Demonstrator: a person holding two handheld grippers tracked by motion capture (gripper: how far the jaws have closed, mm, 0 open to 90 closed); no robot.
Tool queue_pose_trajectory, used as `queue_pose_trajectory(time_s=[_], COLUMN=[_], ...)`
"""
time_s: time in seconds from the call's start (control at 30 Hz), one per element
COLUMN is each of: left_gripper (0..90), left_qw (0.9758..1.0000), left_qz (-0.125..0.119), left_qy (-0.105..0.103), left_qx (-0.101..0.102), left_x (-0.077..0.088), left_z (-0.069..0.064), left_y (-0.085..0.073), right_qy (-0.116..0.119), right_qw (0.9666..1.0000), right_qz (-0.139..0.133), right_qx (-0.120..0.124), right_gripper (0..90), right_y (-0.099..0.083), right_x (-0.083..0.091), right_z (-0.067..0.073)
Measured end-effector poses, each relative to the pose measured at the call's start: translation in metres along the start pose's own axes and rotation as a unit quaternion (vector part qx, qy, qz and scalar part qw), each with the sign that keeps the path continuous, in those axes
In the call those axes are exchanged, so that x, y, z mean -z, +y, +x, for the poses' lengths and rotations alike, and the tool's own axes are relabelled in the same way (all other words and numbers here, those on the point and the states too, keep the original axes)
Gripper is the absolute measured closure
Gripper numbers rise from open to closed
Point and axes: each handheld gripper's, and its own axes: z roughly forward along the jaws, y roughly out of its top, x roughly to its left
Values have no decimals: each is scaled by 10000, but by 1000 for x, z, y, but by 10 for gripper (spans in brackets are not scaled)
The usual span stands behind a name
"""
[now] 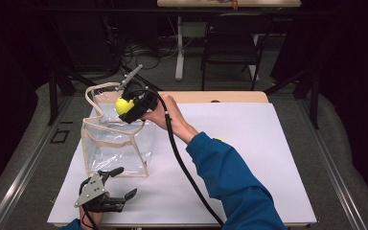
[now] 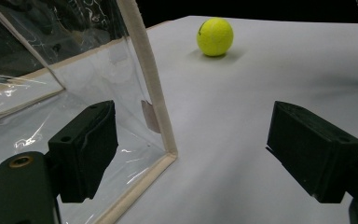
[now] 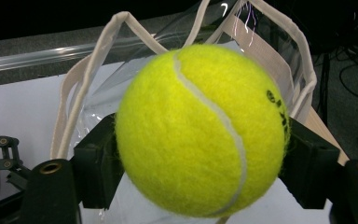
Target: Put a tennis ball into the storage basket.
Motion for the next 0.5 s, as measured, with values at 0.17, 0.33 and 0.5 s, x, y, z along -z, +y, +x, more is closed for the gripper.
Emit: queue_pose_trajectory(time_s=[0.17,0.33,0.5], left_gripper=[161,161,161], left_qw=[10000,10000,10000], left_qz=[21,25,50], left_qy=[-33,-4,-13], left_qx=[-10,-9,-42], left_x=[0,0,-1], left_z=[0,-1,-2], left_y=[0,0,0], right_qy=[-14,84,190], right_qw=[9997,9988,9974], right_qz=[-200,-416,-599], right_qx=[-122,-229,-349], right_gripper=[85,68,38], right_y=[-1,-7,-19], right_x=[8,22,40], right_z=[-2,-6,-11])
